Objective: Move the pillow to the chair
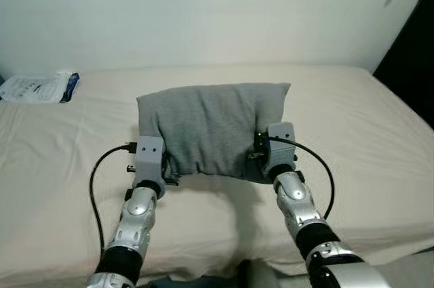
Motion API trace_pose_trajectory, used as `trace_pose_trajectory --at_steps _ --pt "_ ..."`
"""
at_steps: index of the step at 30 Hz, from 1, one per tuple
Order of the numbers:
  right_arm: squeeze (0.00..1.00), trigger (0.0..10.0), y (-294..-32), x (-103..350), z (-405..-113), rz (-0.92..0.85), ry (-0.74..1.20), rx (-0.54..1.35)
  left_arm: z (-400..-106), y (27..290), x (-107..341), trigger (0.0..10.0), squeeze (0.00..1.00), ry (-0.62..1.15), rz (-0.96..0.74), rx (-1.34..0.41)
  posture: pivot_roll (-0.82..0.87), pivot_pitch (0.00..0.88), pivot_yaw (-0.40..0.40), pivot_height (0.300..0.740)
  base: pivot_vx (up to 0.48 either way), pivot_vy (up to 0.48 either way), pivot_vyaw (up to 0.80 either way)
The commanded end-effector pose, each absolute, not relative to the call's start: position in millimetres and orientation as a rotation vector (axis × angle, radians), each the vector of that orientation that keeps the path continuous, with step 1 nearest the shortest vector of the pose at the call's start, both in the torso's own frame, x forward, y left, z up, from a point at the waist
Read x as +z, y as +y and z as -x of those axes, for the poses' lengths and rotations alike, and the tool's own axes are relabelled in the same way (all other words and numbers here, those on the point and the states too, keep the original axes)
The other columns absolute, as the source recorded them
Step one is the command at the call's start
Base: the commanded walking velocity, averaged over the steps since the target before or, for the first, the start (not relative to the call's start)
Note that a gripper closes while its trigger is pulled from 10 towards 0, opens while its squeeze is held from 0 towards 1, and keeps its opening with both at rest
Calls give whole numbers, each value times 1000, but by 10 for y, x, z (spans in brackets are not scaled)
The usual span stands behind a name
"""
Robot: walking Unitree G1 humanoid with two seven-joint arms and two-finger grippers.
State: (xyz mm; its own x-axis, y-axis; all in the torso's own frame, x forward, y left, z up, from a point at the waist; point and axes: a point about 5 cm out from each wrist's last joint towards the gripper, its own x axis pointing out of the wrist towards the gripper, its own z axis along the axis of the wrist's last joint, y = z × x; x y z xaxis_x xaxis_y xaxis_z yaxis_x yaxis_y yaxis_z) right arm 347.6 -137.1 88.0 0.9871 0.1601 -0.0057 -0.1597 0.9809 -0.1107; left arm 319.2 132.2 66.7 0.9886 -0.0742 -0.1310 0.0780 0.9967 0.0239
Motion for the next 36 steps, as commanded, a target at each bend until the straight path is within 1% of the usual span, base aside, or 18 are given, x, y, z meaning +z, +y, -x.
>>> trace_pose_trajectory --at_steps 1,3,4,6,19,26,36 --pt "0 10000 -1259 942 -3499 105 -37 214 -3237 1256 816 10000 0 47 -28 -107 7 0 -84 671 0 0 0" --pt "0 10000 -1254 944 -3499 106 -39 216 -3239 1265 820 10000 0 46 -27 -104 9 0 -85 676 0 0 0" --pt "0 10000 -1243 943 -3498 109 -40 220 -3239 1274 825 10000 0 43 -27 -100 10 0 -85 686 0 0 0" --pt "0 10000 -1243 943 -3498 109 -40 220 -3239 1274 825 10000 0 43 -27 -100 10 0 -85 686 0 0 0" --pt "0 10000 -1223 921 -3490 120 -31 237 -3221 1339 804 10000 0 46 -15 -78 8 0 -86 731 0 0 0" --pt "0 10000 -1204 865 -3501 112 35 266 -3213 1369 786 10000 0 53 -10 -63 3 0 -89 731 0 0 0" --pt "0 10000 -1206 851 -3503 112 47 262 -3200 1390 745 10000 0 72 -13 -37 -3 0 -96 731 0 0 0"
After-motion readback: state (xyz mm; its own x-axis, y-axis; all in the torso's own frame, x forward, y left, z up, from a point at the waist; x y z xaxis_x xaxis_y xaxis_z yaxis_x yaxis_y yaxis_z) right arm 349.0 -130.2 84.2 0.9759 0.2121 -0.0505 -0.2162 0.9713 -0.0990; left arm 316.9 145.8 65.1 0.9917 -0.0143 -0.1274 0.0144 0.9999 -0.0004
